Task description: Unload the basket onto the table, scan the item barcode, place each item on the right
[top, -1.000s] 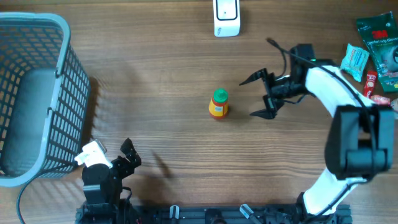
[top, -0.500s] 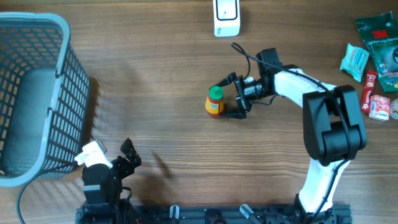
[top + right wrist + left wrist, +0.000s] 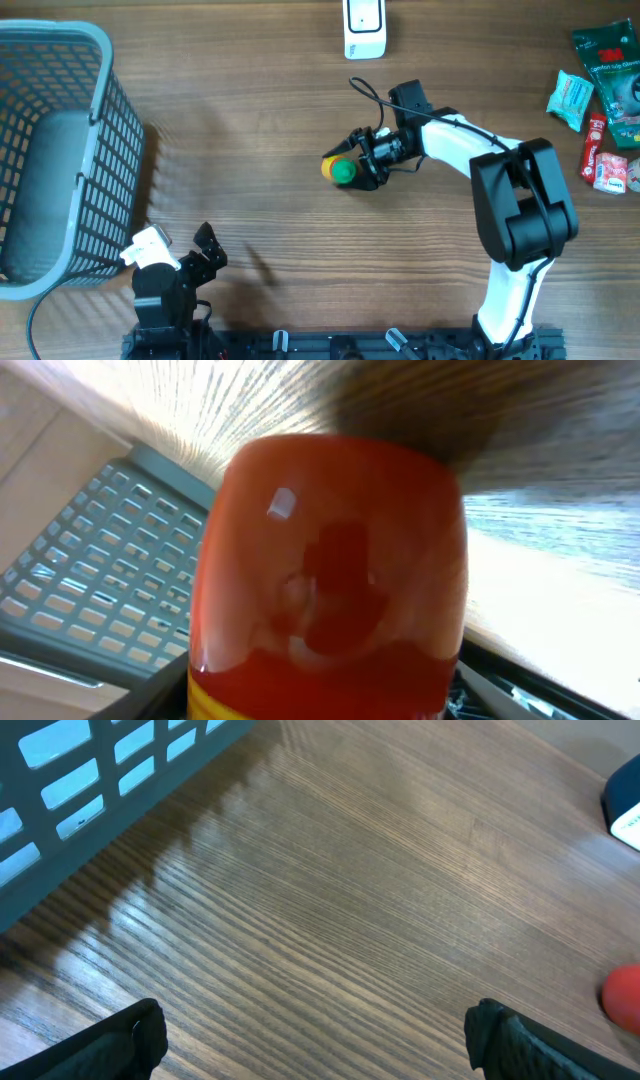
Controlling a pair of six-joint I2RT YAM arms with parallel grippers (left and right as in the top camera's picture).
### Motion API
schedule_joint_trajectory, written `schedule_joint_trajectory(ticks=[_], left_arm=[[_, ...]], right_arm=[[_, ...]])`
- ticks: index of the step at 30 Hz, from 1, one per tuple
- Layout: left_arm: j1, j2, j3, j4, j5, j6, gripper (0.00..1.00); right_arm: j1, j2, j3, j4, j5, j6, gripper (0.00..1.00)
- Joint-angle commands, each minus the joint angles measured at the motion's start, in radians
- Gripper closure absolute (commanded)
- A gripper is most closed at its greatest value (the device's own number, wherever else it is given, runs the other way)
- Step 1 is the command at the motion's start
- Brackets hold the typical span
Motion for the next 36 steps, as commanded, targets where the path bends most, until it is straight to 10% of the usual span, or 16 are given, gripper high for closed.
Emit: schedule_joint_trajectory(ticks=[1, 25, 36], left_arm=[[0.001, -0.005, -0.004, 0.002, -0.010, 0.001, 0.00], [0.001, -0.005, -0.004, 0.002, -0.010, 0.001, 0.00], [0.001, -0.005, -0.004, 0.002, -0.010, 0.001, 0.00]], right_arm=[[0.021, 0.024, 0.000, 0.002, 0.098, -0.017, 0.47], [-0.016, -0.005, 0.002, -0.118, -0.048, -0.102, 0.66], [-0.099, -0.477, 0.003, -0.469, 0.564, 0.111, 0.66]])
